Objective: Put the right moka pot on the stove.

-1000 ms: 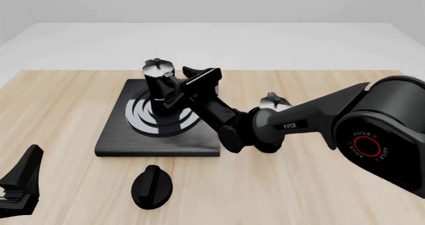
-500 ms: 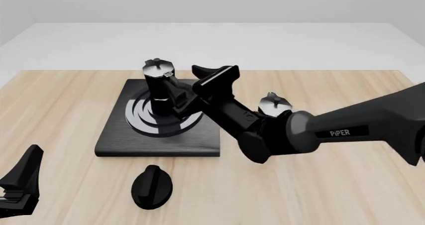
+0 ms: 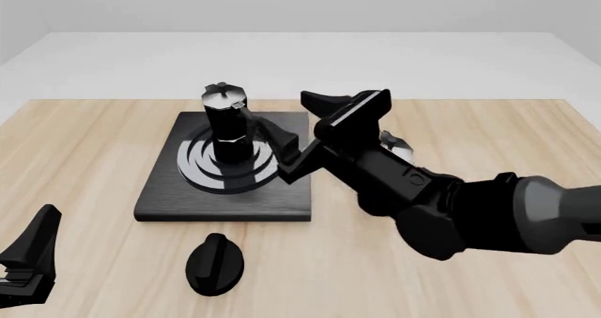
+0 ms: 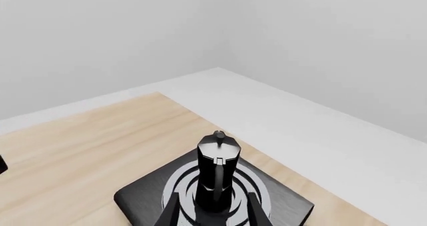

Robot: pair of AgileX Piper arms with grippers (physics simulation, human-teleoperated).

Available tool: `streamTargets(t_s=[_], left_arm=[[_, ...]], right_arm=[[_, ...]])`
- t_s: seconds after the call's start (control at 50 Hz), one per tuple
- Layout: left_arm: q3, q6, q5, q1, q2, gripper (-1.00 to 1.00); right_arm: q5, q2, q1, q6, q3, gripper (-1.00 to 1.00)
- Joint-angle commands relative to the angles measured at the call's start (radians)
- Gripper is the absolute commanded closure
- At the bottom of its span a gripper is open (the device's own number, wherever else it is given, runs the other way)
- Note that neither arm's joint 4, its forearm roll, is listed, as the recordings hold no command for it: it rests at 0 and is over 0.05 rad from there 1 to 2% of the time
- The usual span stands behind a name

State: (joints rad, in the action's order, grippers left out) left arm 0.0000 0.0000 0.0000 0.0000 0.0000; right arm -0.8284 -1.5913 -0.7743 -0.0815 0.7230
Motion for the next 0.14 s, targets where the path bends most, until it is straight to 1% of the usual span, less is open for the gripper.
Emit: streamTargets(t_s=[0.02, 0.06, 0.14], left_arm=[[0.000, 0.000, 0.000, 0.000, 0.000, -1.00], [0.000, 0.000, 0.000, 0.000, 0.000, -1.00], [0.000, 0.000, 0.000, 0.000, 0.000, -1.00]], right_arm=[[0.066, 0.174, 0.000, -0.005, -0.104, -1.00], [0.074, 0.189, -0.001, -0.005, -0.111, -1.00], [0.122, 0.280, -0.006, -0.007, -0.152, -1.00]])
